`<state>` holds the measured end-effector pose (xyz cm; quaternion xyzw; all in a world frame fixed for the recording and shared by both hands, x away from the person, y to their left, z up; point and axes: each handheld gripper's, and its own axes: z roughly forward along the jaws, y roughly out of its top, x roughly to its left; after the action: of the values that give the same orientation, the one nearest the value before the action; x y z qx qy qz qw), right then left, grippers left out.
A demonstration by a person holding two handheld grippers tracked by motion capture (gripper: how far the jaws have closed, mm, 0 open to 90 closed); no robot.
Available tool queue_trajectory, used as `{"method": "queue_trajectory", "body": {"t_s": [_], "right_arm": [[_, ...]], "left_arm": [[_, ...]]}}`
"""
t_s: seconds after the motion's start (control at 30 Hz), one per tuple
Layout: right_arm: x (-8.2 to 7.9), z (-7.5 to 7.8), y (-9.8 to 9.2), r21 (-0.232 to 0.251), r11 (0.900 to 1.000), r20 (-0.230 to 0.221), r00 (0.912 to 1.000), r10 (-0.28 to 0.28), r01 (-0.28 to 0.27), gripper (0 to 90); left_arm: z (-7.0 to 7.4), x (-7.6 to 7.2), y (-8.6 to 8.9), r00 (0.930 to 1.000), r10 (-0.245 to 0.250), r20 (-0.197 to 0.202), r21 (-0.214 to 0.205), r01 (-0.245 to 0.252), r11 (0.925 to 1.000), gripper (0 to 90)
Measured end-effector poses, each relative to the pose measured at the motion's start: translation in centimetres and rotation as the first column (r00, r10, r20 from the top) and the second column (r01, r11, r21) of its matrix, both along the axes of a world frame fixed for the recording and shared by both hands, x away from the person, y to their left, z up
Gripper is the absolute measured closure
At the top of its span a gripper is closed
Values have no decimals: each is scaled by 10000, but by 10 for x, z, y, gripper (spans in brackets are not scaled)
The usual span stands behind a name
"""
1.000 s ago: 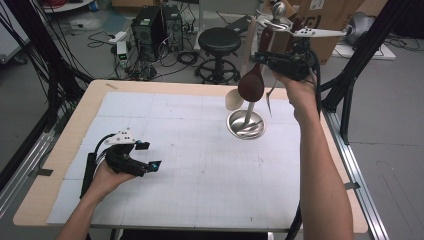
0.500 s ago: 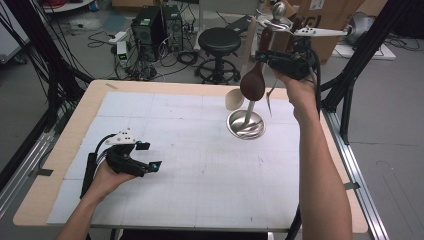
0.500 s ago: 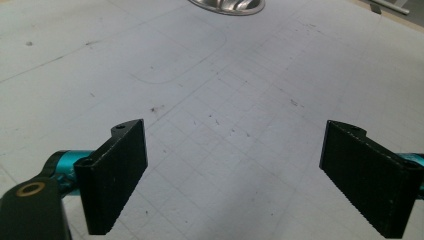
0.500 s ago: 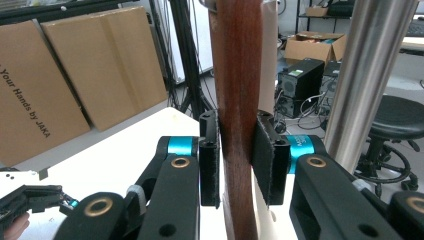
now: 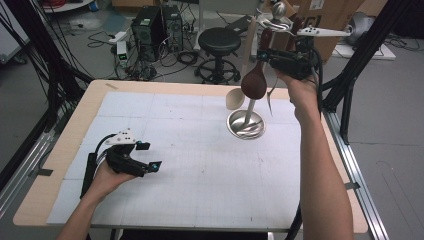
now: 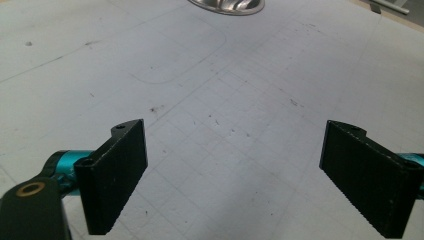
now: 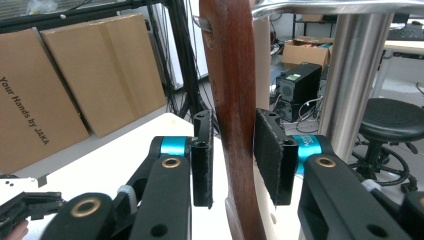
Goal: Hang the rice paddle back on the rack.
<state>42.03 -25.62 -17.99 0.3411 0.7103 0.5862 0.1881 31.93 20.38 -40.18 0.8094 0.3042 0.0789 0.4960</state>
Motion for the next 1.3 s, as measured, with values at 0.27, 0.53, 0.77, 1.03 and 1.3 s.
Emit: {"method": "queue_trajectory", "body": {"t_s": [0.27,0.53,0.77,1.03,1.3], "right_arm": [[-4,1,-1,-28,10000,59,10000,27,-26,642],[-9,0,-7,88,10000,158,9999,35,-36,625],[-14,-6,-13,290,9995,233,9997,118,-125,616],[-21,-12,-15,411,9986,313,9990,313,-326,606],[-28,-20,-16,479,9977,387,9982,469,-487,602]], "left_arm": [[0,0,0,10000,-4,23,10,4,10000,123],[0,0,-1,10000,-2,31,78,1,10000,123],[-1,0,-1,10000,-21,7,111,21,9999,123],[-1,1,-1,9999,-110,21,268,110,9996,123],[-2,1,-1,10000,-91,37,293,90,9995,123]]}}
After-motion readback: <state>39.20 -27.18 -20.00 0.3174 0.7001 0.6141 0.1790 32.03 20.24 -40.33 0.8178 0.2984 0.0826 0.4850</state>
